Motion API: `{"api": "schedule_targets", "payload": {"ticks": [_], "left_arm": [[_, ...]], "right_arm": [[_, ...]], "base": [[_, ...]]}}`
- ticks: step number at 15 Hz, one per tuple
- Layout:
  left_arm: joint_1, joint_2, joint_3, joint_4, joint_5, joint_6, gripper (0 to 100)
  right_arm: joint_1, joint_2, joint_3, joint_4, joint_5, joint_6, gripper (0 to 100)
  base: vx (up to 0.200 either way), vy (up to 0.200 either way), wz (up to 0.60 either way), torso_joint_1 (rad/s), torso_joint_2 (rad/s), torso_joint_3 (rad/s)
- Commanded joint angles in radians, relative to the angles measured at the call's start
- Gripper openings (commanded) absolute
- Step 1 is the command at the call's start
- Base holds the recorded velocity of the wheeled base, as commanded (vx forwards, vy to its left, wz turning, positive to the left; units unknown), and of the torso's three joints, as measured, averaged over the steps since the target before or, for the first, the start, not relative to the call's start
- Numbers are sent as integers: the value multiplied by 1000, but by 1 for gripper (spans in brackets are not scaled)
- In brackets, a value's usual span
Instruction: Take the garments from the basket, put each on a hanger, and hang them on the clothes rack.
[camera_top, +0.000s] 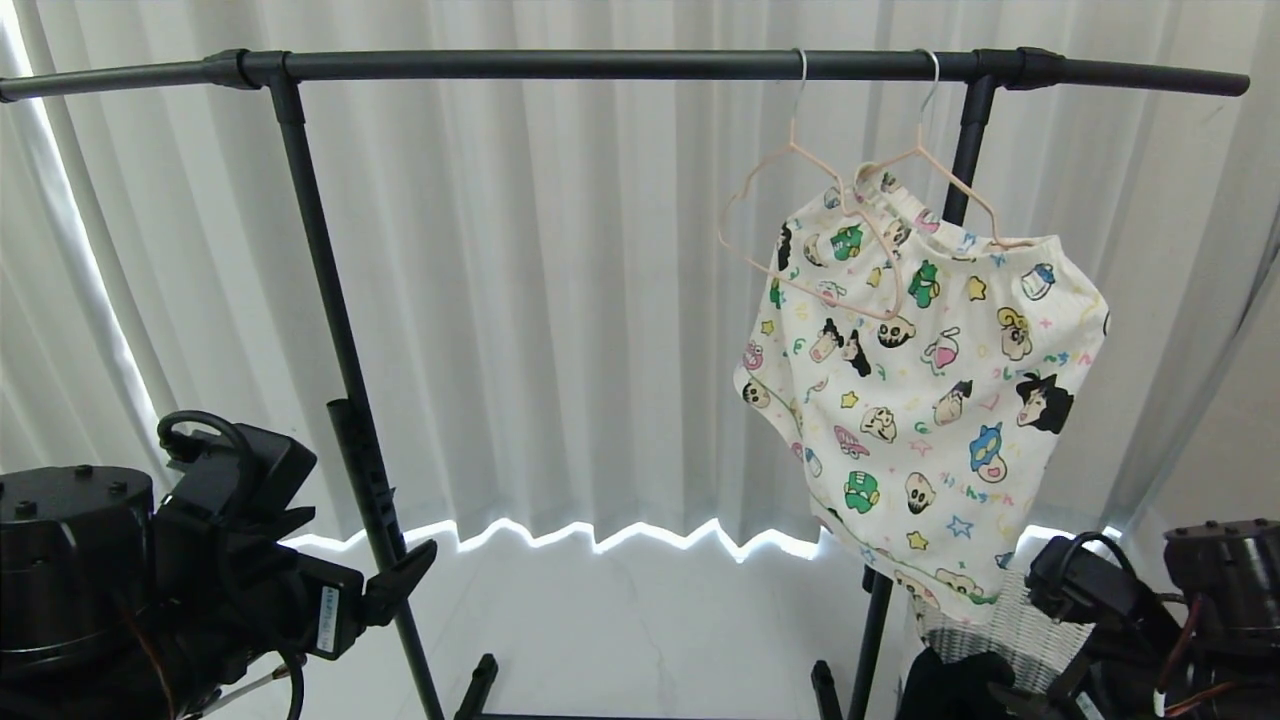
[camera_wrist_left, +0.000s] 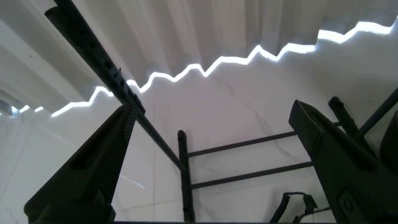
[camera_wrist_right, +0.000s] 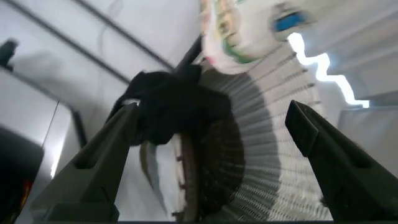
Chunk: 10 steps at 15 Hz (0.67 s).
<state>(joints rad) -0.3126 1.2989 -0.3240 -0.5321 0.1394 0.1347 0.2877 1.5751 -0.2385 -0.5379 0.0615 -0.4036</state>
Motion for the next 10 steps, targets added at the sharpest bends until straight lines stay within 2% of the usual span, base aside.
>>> {"api": "schedule_targets", "payload": {"ticks": [1, 3, 5, 7, 8, 10], "left_arm": [[0, 0, 0, 0, 0, 0, 100], [-2, 2, 3, 0, 0, 0, 100], [0, 8, 3, 0, 0, 0, 100], [0, 8, 5, 0, 0, -1, 100], [0, 8, 3, 0, 0, -1, 100], [-2, 10, 5, 0, 0, -3, 100]], "right_arm": [[50, 129, 18, -1, -5, -3, 100], [84, 198, 58, -8, -14, 2, 100], [80, 258, 50, -40, -17, 14, 100], [80, 341, 15, -85, -69, 31, 100], [80, 407, -16, -125, -134, 37, 100], [79, 480, -48, -228, -187, 52, 100]], "base": [[0, 0, 0, 0, 0, 0], [0, 0, 0, 0, 0, 0], [0, 0, 0, 0, 0, 0], [0, 0, 0, 0, 0, 0], [0, 0, 0, 0, 0, 0], [0, 0, 0, 0, 0, 0]]}}
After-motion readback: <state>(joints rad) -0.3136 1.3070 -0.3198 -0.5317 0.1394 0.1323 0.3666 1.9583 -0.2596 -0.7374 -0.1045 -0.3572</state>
